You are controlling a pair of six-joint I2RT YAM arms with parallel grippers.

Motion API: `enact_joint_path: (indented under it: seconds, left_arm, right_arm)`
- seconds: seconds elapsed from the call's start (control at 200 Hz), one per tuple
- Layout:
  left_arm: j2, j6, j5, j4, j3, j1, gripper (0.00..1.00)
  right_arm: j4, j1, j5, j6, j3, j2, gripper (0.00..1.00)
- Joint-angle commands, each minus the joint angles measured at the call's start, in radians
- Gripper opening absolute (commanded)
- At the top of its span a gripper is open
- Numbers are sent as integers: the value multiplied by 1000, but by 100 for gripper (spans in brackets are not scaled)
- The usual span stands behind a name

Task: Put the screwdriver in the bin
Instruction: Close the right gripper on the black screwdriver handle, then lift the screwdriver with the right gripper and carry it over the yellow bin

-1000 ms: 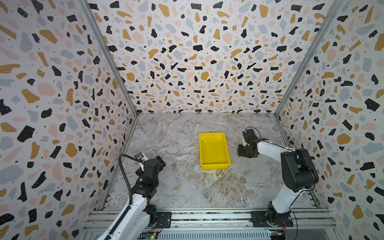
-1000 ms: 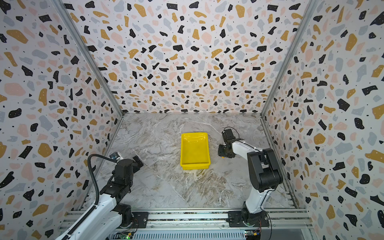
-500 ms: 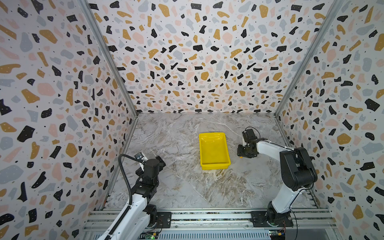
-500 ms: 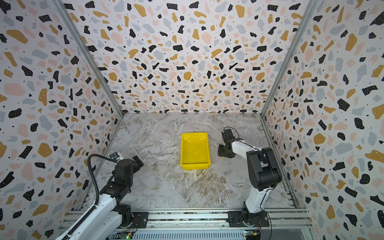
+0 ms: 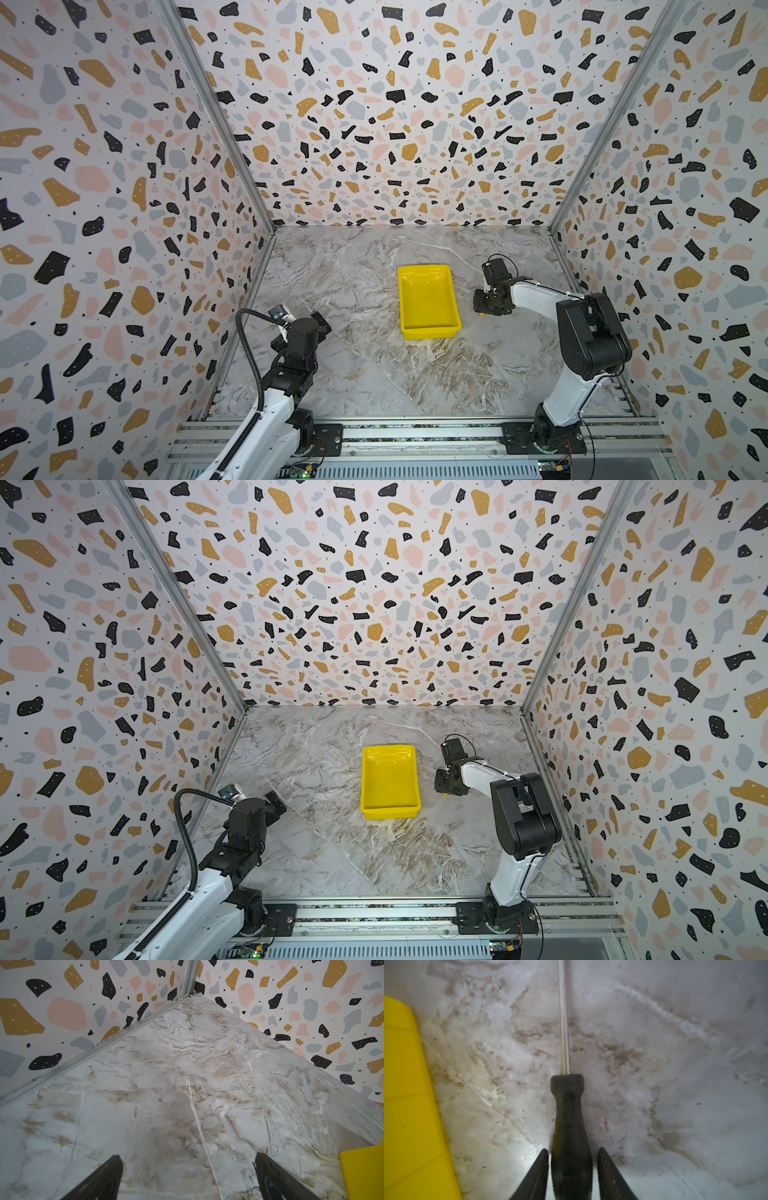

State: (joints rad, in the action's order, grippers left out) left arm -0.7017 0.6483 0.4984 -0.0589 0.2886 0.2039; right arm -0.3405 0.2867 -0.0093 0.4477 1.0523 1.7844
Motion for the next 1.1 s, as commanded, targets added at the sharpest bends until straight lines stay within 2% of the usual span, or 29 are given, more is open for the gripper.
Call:
enact_joint_path:
  seconds: [0.0,0.06,0.165,0.255,0.28,0.506,0.581,0.681,0.816,0.891,1.096]
  left_arm:
    - [9,7,5,18,-7,2,100]
    - [9,7,5,17,-8,1,100]
    - [9,6,5,18,-6,2,100]
    - [9,7,5,21,-9,2,100]
    - [9,7,4,23,-9,2,100]
    - [24,-8,-47,71,-45,1,100]
    - [35,-51,-134,118,-62,2,100]
    - [27,-86,-237,224,-102,2,100]
    - [-43,-85,-222,215,-81,2,100]
    - [-80,-85,-222,198,-59,1,100]
    - [-74,-75,-208,186,-55,1,100]
  right_arm:
    - [-14,8,17,13,9,12,36]
    - [-14,8,21,14,7,12,34]
    - [-15,8,26,13,-1,6,20]
    - [-27,8,31,14,-3,-13,17]
    - [-32,8,31,15,-3,-23,14]
    - [-94,35,13,53,23,-210,12]
    - [-74,89,-6,106,12,-283,11]
    - [-4,212,-11,204,-17,-344,11]
    - [152,395,-9,352,-58,-341,11]
    - [215,469,-3,394,-51,-302,10]
    - [216,532,-21,425,23,-185,10]
